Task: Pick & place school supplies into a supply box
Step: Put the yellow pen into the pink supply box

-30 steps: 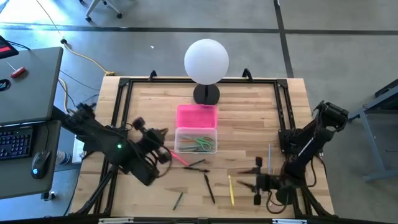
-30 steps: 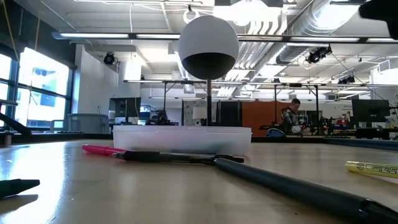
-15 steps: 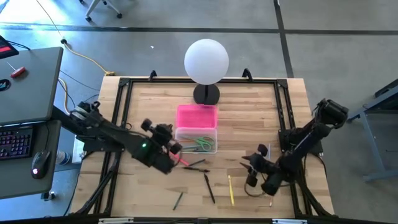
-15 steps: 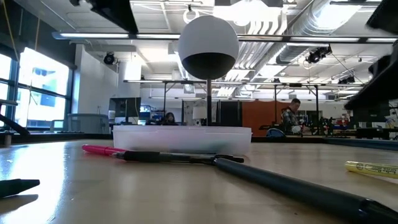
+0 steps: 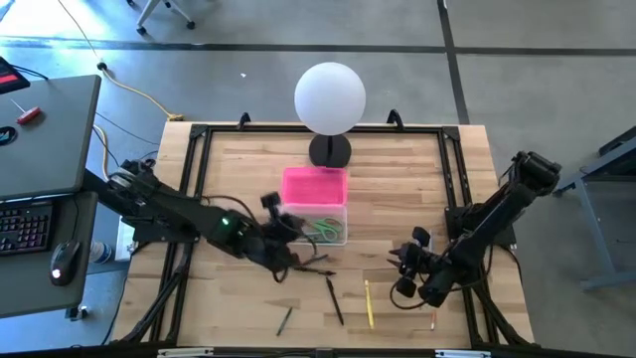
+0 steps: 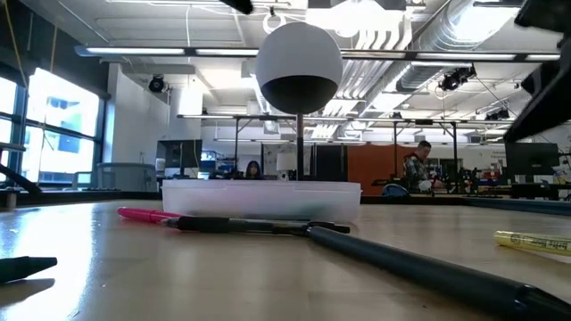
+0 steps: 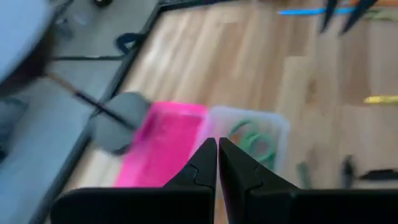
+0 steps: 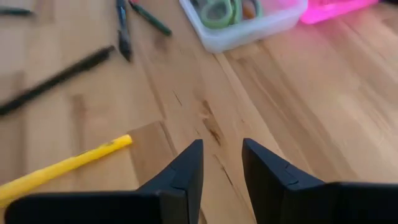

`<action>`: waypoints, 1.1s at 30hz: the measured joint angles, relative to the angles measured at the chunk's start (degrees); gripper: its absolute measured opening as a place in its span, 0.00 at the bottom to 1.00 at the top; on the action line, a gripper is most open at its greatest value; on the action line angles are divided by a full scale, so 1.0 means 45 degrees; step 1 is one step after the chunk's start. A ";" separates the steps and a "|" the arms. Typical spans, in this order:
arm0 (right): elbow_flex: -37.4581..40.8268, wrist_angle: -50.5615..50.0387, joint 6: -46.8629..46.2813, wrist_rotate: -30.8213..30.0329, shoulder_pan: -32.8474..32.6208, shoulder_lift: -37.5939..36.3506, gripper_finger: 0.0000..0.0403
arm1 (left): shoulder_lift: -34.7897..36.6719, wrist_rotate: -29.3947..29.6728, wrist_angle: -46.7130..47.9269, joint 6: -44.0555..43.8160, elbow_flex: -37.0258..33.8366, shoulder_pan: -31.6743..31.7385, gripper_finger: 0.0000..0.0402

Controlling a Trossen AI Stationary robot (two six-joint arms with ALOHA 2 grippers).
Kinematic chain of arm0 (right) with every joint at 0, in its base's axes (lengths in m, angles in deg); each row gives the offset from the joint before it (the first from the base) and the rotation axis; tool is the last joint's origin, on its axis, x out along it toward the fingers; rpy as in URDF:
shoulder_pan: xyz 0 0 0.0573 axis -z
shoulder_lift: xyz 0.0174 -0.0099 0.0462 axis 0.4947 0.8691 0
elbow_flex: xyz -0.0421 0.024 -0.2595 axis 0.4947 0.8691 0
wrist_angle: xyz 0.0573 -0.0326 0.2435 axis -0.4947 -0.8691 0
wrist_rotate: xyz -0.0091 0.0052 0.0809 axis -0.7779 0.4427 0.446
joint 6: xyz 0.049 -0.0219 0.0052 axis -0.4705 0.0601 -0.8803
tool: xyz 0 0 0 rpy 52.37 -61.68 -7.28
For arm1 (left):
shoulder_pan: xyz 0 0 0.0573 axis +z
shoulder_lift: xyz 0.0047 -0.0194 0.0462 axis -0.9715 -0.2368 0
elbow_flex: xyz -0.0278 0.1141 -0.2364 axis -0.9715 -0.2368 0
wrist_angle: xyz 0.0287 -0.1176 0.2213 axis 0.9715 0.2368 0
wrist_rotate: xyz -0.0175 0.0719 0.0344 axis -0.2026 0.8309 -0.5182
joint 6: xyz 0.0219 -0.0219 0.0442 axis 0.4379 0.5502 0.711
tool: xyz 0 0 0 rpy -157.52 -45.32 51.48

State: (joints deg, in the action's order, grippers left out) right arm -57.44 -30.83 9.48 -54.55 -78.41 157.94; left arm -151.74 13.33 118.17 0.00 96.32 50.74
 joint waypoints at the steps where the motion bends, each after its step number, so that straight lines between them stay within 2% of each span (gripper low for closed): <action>1: -0.0073 -0.0028 0.0121 -0.0128 -0.0046 -0.0243 0.23 | 0.0276 0.0052 0.0541 0.0027 0.0108 0.0017 0.12; 4: -0.0102 0.0806 0.1096 -0.1014 -0.0224 -0.0743 0.23 | 0.1306 0.0608 0.1021 0.0072 0.0472 0.0035 0.12; 7: 0.0008 0.3404 0.3725 -0.1706 0.0135 -0.0464 0.23 | 0.2464 0.1740 0.1048 0.0028 0.0496 0.0005 0.12; 11: 0.0126 0.8127 0.8360 -0.0631 0.1231 0.1055 0.25 | 0.3600 0.2644 0.0721 -0.0272 0.0481 0.0019 0.12; 14: 0.0130 1.0324 1.0388 0.0818 0.2024 0.2272 0.29 | 0.4006 0.2816 0.0554 -0.0272 0.0458 0.0014 0.12; 19: 0.0092 1.0598 1.0285 0.2324 0.2746 0.2924 0.36 | 0.4055 0.2543 0.0769 -0.0282 0.0438 0.0010 0.12; 24: 0.0080 1.0586 1.0604 0.3229 0.2496 0.2645 0.40 | 0.3882 0.2252 0.1037 -0.0293 0.0442 0.0013 0.12; 26: 0.0068 1.0121 1.1544 0.4389 0.2293 0.2547 0.40 | 0.3761 0.2281 0.1286 -0.0275 0.0442 0.0014 0.12; 30: 0.0078 0.9688 1.3392 0.8087 0.2086 0.2552 0.39 | 0.3723 0.2191 0.1478 -0.0376 0.0452 0.0014 0.12; 33: 0.0078 1.0095 1.4160 0.9366 0.2113 0.2614 0.39 | 0.3648 0.2085 0.1485 -0.0559 0.0443 0.0014 0.12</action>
State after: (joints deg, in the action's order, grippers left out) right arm -57.09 14.59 73.20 -12.41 -68.90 169.70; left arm -135.33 22.71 124.86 -2.52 98.32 50.80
